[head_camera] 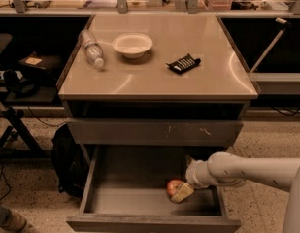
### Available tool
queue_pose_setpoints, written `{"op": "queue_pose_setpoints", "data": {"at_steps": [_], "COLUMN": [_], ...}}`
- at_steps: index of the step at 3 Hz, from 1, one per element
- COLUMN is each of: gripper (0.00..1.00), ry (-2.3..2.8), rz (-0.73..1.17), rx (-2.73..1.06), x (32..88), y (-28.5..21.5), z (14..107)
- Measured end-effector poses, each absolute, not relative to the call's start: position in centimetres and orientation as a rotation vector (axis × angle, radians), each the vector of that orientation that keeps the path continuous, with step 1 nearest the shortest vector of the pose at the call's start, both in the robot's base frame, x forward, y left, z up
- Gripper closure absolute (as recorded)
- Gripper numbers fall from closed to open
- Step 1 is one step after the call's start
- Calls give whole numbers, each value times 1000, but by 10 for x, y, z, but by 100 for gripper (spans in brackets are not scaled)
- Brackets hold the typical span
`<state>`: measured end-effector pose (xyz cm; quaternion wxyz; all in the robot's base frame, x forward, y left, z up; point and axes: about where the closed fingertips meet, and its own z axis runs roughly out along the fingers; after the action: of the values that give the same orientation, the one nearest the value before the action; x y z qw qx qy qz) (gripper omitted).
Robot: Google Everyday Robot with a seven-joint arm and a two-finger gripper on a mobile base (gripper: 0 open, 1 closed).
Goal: Pick apple from middle drawer and place on counter
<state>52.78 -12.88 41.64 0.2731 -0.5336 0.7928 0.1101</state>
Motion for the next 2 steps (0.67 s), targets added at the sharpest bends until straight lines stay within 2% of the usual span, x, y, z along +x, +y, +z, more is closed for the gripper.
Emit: {"op": "queue_pose_setpoints", "data": {"at_steps": [1, 2], "gripper": [0, 0], "ry": [2126, 2063], "rz": [336, 434], "rx": [-1423, -1423], "x": [516, 532], "y": [-120, -66], "z": [409, 381]}}
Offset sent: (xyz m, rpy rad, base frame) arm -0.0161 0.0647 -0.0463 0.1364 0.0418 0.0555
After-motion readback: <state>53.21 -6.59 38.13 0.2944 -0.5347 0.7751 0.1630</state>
